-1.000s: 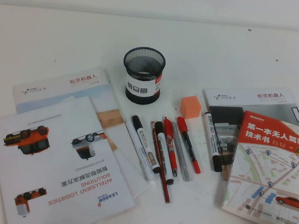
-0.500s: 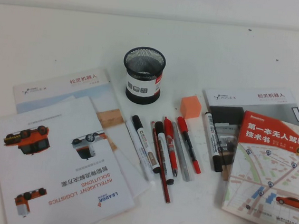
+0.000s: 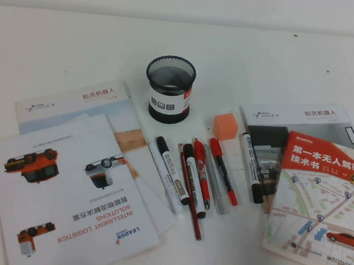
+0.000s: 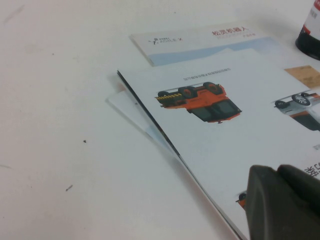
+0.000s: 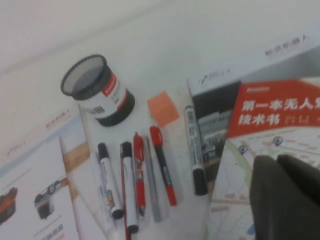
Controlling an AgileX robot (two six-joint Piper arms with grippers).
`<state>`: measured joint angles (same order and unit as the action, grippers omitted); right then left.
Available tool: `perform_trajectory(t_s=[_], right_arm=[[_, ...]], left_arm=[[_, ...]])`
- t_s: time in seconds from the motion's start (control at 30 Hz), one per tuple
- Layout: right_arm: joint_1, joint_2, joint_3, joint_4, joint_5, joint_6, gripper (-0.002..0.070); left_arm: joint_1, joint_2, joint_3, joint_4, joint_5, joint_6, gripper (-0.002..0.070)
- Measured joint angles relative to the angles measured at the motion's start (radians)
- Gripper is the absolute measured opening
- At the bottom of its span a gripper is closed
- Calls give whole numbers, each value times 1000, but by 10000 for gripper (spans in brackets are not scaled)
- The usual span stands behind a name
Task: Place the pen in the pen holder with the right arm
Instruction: Pick up the pen on the table
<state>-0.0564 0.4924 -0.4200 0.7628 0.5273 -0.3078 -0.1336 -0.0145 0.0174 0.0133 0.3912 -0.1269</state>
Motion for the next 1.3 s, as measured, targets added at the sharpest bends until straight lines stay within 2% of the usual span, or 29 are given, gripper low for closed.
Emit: perform_trajectory(t_s=[0.17, 0.3, 0.6, 0.77, 0.87, 1.03, 1.07, 1.13, 1.3], right_arm=[[0, 235, -119, 11, 104, -22, -20], [32, 418, -261, -86, 251, -12, -20], [326, 845, -584, -419, 384, 260, -20], [435, 1122, -804, -564, 552, 308, -5], [480, 1244, -934, -612, 607, 332, 67], [523, 1367, -1084, -689, 628, 377, 287], [527, 1386, -1102, -700, 628, 381, 312], [529, 1423, -1143, -722, 628, 396, 345], [529, 1515, -1227, -747, 628, 416, 365]], left_arm=[[0, 0, 0, 0, 0, 0, -3], [0, 0, 0, 0, 0, 0, -3], [0, 0, 0, 0, 0, 0, -2], [0, 0, 0, 0, 0, 0, -2], [0, 0, 0, 0, 0, 0, -3], [0, 0, 0, 0, 0, 0, -3], [0, 0, 0, 0, 0, 0, -3], [0, 0, 0, 0, 0, 0, -3], [0, 0, 0, 0, 0, 0, -2]])
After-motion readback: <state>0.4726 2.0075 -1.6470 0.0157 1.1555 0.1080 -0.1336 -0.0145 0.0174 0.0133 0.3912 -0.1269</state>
